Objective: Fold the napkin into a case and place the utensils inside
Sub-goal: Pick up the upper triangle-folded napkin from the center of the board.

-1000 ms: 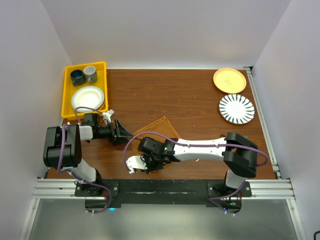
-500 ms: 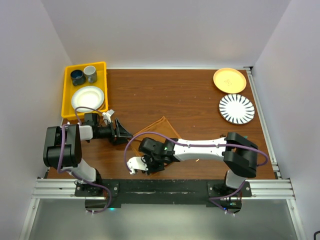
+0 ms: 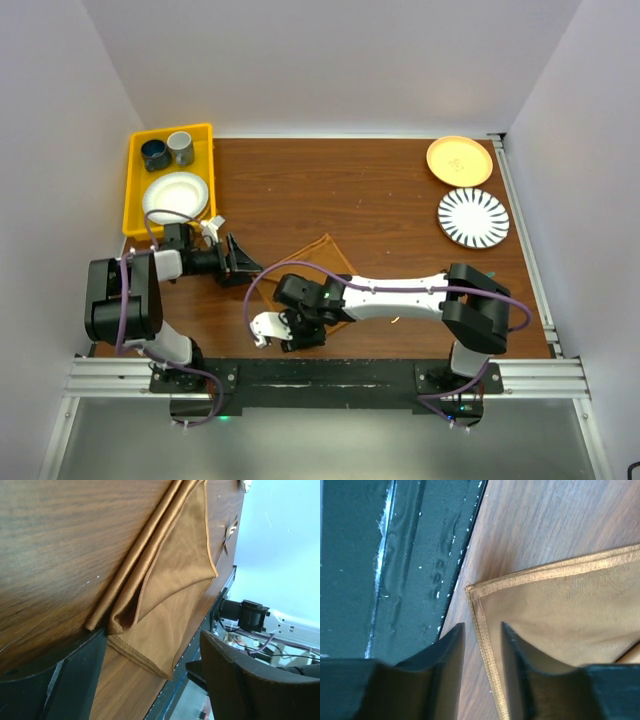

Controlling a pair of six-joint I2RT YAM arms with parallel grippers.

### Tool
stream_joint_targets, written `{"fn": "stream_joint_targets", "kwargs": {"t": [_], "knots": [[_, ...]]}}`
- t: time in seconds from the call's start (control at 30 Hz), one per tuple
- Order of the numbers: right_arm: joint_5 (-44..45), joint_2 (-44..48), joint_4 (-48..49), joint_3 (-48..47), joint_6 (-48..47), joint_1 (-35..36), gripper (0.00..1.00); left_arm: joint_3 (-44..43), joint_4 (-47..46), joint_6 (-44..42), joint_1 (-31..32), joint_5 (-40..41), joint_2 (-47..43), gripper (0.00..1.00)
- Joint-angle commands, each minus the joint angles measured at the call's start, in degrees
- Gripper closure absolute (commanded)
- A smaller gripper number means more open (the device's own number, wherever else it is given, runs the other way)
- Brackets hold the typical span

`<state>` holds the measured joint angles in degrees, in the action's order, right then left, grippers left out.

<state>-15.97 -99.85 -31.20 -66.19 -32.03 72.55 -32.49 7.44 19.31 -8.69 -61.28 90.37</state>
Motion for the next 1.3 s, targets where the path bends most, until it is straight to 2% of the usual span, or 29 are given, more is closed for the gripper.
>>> {"fn": "stream_joint_targets", "kwargs": {"t": [0.0, 0.07, 0.17, 0.2, 0.33, 0.37, 0.43, 0.47, 0.5, 0.57, 0.6, 0.67, 0.8, 1.1, 1.27], "knots": [[-1.17, 3.43, -2.46, -3.50, 2.14, -2.32, 0.54, -2.66, 2.31, -3.58, -1.16, -1.13, -6.07, 0.19], [-2.05, 4.84, -3.51, -3.85, 3.72, -4.08, 0.54, -4.94, 4.23, -4.97, -1.16, -1.22, -8.09, 0.19], [-5.82, 7.47, -4.39, -3.77, 6.45, -10.13, 0.54, -10.12, 8.70, -8.57, -1.16, -0.60, -9.15, 0.18], [-6.96, 8.09, -4.66, -3.85, 7.06, -14.07, 0.55, -11.79, 10.03, -10.41, -1.16, 0.10, -9.24, 0.18], [-11.00, 9.67, -7.20, -3.77, 9.26, -24.28, 0.58, -20.31, 12.77, -24.10, 0.50, 10.10, -9.77, 0.24], [-11.36, 10.03, -7.38, -3.51, 9.70, -25.78, 0.59, -21.38, 14.16, -32.58, 1.73, 11.17, -9.77, 0.29], [-9.97, 11.34, -7.21, -2.37, 11.71, -29.21, 0.61, -23.39, 16.37, -41.68, 7.26, 10.39, -9.86, 0.35], [-9.09, 11.61, -7.29, -1.84, 12.34, -29.92, 0.62, -23.84, 18.20, -48.25, 9.81, 10.39, -9.86, 0.41], [-8.13, 11.79, -7.12, -1.22, 12.95, -31.32, 0.63, -24.28, 18.48, -50.40, 14.96, 12.82, -9.51, 0.46], [-5.06, 11.00, -6.77, 0.53, 14.19, -32.47, 0.67, -25.43, 18.66, -55.31, 19.91, 16.87, -7.67, 0.57], [-4.43, 10.47, -6.68, 0.97, 14.62, -33.69, 0.68, -25.69, 18.66, -56.65, 24.11, 21.07, -6.79, 0.61], [-2.94, 8.20, -6.24, 1.42, 16.03, -34.67, 0.71, -26.13, 17.27, -58.67, 27.04, 24.17, -4.25, 0.69], [-1.88, 4.15, -4.58, 0.28, 17.97, -35.99, 0.76, -26.31, 15.94, -59.21, 32.14, 30.49, -0.20, 0.77], [-3.28, -4.81, -0.53, -4.47, 18.76, -36.26, 0.76, -19.90, 16.37, -61.32, 35.49, 35.79, 1.92, 0.87], [-10.29, -4.74, 1.75, -7.46, 20.25, -37.48, 0.73, -14.28, 17.52, -61.24, 35.49, 36.14, -0.80, 0.90]]}}
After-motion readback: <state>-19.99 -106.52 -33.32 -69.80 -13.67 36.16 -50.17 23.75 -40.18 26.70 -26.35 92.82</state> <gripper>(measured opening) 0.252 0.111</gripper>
